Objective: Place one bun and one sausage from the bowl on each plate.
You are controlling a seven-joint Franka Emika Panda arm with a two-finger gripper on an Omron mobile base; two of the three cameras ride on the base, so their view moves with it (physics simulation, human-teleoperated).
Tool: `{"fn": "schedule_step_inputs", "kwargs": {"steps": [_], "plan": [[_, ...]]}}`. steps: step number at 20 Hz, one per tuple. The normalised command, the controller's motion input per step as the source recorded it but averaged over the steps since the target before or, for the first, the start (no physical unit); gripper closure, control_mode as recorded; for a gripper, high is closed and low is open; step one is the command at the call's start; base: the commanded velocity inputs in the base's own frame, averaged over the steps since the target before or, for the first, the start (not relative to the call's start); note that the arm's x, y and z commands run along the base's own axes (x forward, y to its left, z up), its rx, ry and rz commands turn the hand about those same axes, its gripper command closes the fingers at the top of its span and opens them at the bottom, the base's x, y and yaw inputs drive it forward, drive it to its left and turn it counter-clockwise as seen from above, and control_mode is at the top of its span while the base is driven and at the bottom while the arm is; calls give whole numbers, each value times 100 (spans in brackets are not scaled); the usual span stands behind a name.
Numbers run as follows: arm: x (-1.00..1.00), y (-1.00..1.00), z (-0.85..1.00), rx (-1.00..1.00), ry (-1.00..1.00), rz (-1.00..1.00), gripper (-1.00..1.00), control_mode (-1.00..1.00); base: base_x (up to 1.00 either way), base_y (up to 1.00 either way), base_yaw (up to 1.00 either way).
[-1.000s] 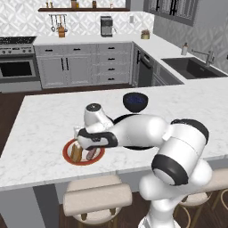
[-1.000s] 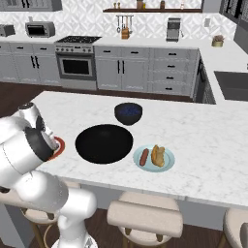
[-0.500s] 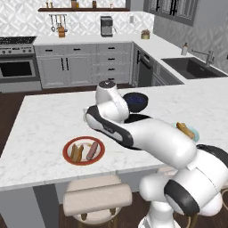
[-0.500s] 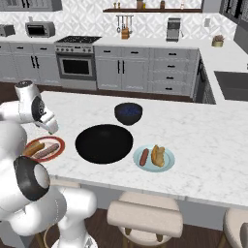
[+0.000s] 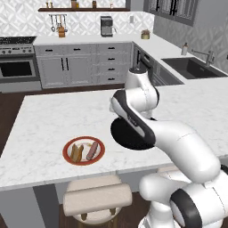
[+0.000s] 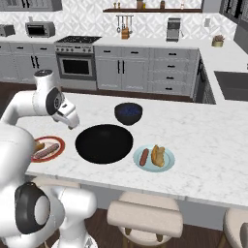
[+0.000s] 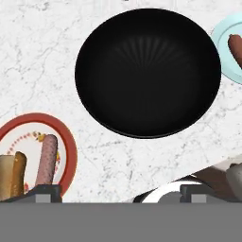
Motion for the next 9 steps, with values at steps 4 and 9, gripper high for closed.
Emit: {"fn": "schedule_step_inputs", "kwargs": {"steps": [4,9], "plan": [[-41,-100,6,0,-7,0,-100,-100,0,0,0],[-27,-92,-2,0,-1,2,-100,-100,0,0,0]]}}
